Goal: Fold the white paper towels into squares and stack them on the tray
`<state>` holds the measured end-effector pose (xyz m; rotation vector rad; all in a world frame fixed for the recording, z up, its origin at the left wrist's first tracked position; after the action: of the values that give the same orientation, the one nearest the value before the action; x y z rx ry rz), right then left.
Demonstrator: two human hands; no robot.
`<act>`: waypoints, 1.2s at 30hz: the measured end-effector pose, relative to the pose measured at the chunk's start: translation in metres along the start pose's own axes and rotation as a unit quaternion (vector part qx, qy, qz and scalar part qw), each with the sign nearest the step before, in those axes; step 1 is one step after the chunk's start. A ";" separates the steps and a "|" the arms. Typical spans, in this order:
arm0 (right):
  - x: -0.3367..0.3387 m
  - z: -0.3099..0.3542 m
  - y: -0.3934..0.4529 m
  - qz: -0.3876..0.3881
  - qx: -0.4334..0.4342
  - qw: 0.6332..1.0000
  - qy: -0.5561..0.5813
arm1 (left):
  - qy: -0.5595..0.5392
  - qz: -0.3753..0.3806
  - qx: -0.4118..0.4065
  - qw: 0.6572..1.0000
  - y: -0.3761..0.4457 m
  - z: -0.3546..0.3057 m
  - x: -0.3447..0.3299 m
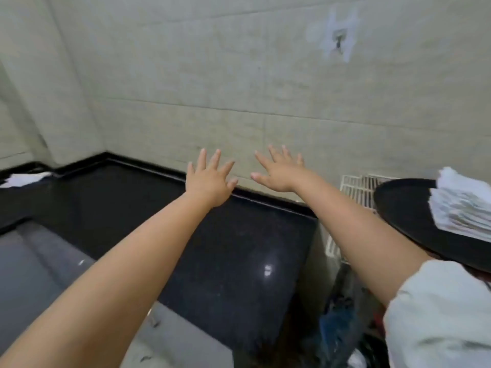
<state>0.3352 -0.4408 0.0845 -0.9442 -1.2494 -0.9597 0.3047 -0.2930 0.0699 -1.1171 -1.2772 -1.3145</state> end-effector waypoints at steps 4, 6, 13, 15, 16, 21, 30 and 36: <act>-0.022 0.139 0.031 0.006 0.111 0.994 0.002 | 0.007 0.001 0.110 0.994 -0.052 0.133 -0.007; -0.034 0.202 0.042 0.016 0.159 0.987 -0.001 | 0.011 0.010 0.168 0.986 -0.077 0.194 -0.011; -0.078 0.405 0.092 0.058 0.308 0.949 -0.019 | 0.007 0.030 0.323 0.946 -0.138 0.374 -0.033; -0.092 0.456 0.114 0.072 0.336 0.939 -0.020 | 0.012 0.032 0.353 0.935 -0.143 0.424 -0.044; -0.099 0.481 0.129 0.079 0.347 0.934 -0.018 | 0.014 0.033 0.366 0.930 -0.142 0.451 -0.049; -0.114 0.593 0.228 0.098 0.375 0.922 0.003 | 0.001 0.043 0.419 0.907 -0.106 0.588 -0.065; -0.115 0.750 0.388 0.080 0.389 0.918 0.001 | 0.016 0.066 0.447 0.892 -0.024 0.781 -0.075; -0.155 0.829 0.495 0.106 0.359 0.927 -0.021 | -0.007 0.086 0.433 0.897 0.044 0.907 -0.125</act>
<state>0.5296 0.5110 -0.0251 -0.4967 -1.3575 -0.2572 0.3576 0.6182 -0.0169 -0.5696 -1.5018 -0.4795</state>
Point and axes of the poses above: each hand's wrist, its own y-axis towards the middle knuckle, its own x-axis out of the back of the hand, z = x × y, the point moved 3 cm from there along y, towards the middle knuckle, and after that the axes turned 3 degrees about z, right-handed, at the moved point
